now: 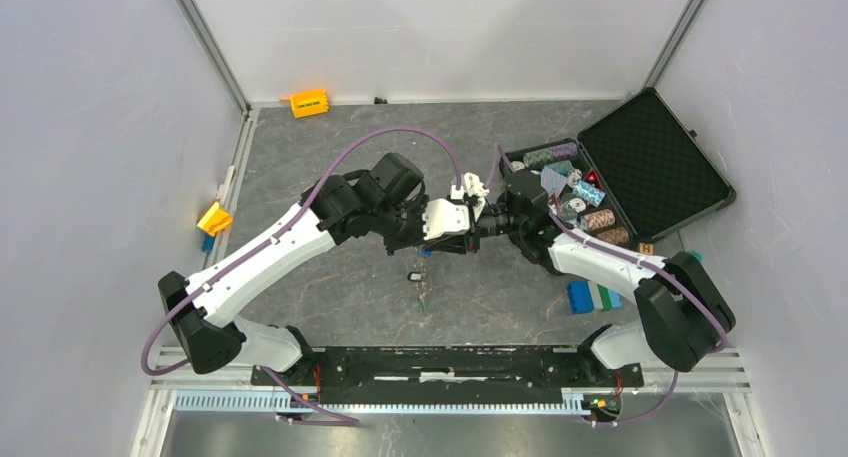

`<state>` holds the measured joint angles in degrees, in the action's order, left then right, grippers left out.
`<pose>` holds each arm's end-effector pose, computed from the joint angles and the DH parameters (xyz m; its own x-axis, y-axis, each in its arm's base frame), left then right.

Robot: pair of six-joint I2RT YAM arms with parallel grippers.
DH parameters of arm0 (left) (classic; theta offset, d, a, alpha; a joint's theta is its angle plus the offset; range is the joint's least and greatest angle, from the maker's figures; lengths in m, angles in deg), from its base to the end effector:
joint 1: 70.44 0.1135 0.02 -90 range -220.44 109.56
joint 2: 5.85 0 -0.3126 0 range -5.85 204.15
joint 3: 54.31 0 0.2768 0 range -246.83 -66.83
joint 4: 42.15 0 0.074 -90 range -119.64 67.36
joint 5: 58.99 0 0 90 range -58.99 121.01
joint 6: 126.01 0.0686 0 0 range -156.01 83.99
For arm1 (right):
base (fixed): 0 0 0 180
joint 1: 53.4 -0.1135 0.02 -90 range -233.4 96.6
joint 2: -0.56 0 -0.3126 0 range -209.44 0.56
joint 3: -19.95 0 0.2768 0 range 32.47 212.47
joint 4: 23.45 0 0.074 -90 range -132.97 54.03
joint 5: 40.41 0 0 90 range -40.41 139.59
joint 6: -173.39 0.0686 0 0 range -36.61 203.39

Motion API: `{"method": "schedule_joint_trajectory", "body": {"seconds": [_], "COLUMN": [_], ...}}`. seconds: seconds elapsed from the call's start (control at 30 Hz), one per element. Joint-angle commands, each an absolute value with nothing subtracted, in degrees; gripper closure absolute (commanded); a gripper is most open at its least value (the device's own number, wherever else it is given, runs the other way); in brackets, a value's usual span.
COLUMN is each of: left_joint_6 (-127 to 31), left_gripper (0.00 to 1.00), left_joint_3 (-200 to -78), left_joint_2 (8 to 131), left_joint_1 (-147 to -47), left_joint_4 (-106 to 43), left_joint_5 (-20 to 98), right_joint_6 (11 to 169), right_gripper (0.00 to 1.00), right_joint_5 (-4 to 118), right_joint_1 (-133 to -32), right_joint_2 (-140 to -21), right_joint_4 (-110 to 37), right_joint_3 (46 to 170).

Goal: Put the keys on the keyring

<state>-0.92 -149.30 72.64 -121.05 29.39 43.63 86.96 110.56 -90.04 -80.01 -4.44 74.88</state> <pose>0.1812 -0.2443 0.3829 0.0537 0.8186 -0.5718 0.9811 0.0634 0.1829 0.2249 0.2420 0.2897 -0.1539 -0.0768 -0.9851 -0.9788 -0.1244 0.1626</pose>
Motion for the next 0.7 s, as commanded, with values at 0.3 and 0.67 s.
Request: {"method": "schedule_joint_trajectory", "body": {"seconds": [0.3,0.67], "left_joint_6": [-3.7,-4.2], "left_gripper": [0.98,0.98], "left_joint_3": [-148.3,-147.8], "left_joint_2": [71.0,70.5], "left_joint_1": [-121.2,-121.2], "left_joint_4": [25.8,25.6], "left_joint_5": [46.1,46.1], "right_joint_6": [85.7,86.2], "right_gripper": [0.78,0.87], "right_joint_5": [110.3,110.4], "right_joint_1": [-90.3,-90.3], "right_joint_2": [-79.5,-79.7], "right_joint_4": [-4.5,-4.2], "right_joint_3": [77.7,77.7]}}
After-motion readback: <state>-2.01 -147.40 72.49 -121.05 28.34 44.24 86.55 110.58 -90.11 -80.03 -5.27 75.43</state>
